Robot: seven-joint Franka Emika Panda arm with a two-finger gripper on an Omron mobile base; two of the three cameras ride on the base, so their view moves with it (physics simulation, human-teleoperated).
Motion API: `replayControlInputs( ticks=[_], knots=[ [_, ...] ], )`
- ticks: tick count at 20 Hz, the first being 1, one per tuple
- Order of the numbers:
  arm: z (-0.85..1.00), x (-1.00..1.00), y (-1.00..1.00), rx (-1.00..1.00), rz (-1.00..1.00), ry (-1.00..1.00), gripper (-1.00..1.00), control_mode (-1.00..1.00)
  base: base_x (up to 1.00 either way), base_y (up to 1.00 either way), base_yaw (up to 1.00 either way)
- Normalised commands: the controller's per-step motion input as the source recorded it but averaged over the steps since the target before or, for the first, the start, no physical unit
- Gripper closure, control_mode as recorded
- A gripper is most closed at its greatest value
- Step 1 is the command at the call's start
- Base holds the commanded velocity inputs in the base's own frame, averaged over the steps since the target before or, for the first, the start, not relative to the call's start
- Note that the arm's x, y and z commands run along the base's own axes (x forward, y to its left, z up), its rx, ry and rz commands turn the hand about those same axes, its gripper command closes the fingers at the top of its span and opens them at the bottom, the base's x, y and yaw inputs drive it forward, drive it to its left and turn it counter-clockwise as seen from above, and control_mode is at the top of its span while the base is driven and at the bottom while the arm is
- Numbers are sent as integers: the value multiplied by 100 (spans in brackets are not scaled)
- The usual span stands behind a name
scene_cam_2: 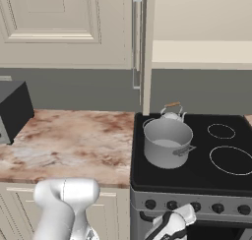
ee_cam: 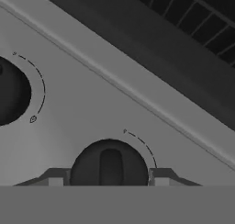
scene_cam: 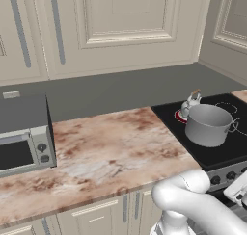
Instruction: Pick the kettle from the cabinet and place it on a stove burner. Then pick the pot from the counter and place it on another stove burner. Finally, turn both burners on.
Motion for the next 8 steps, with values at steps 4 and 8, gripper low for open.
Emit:
replayControlInputs(
  ticks=[4, 8],
  knots=[
    [0, -1, 0, -28, 0, 0, 100, -100, 0, 0, 0],
    [0, -1, 4, -19, 0, 7, 100, -100, 0, 0, 0]
  ],
)
